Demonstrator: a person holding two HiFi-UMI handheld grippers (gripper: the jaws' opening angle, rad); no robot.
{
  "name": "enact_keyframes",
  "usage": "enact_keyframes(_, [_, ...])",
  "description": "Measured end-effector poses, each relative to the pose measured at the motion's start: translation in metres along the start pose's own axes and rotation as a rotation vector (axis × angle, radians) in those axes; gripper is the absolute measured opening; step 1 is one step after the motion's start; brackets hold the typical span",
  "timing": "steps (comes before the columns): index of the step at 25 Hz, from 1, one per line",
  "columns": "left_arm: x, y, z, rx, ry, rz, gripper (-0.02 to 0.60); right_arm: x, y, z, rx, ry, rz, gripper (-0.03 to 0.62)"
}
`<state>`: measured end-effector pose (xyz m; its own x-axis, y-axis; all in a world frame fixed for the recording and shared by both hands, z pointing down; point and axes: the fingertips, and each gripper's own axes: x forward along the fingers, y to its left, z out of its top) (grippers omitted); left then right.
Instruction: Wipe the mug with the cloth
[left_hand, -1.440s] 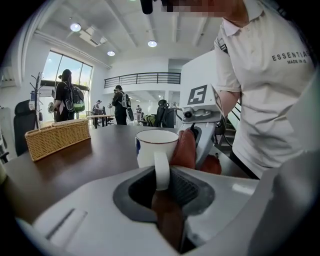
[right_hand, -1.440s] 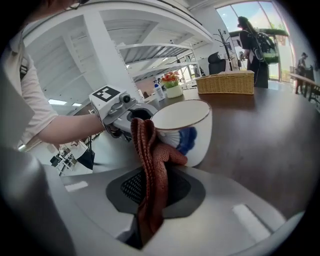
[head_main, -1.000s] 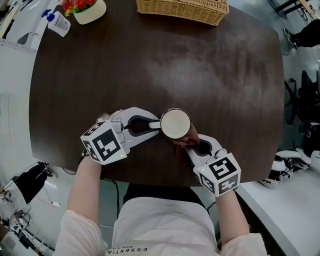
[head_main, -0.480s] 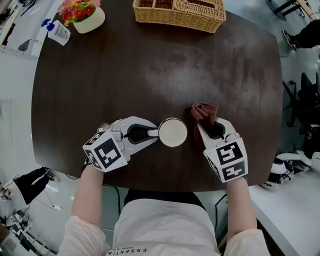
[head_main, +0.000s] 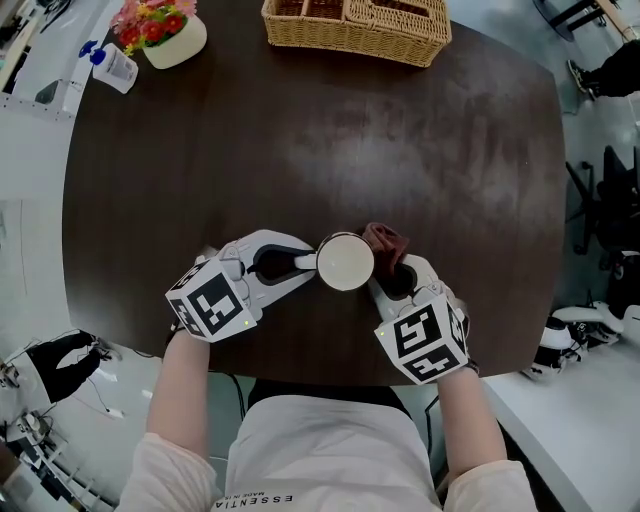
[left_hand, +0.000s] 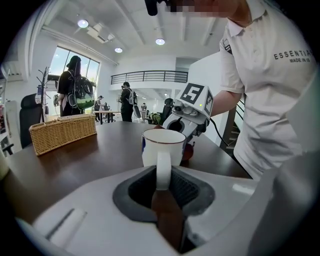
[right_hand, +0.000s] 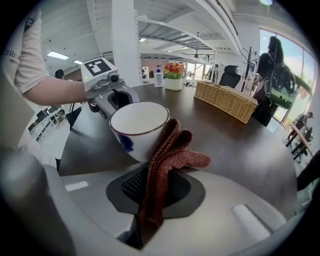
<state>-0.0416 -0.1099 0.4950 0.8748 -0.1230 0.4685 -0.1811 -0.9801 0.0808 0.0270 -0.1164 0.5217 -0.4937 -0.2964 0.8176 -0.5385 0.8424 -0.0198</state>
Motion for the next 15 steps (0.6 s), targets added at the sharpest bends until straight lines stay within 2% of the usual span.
enact_keyframes(8, [0.002,0.000,0.000,-0.007,0.013,0.010,0.078,-0.001,0.028,-0.010,-0.038,0.035,0.021,0.080])
enact_keyframes(13, [0.003,0.001,0.001,-0.006,0.018,0.009,0.078,0.000,0.061,-0.010,-0.045,0.020,0.144,0.080])
enact_keyframes(15, [0.003,0.000,-0.001,0.001,0.026,-0.006,0.078,-0.002,0.065,-0.011,-0.047,0.017,0.167,0.080])
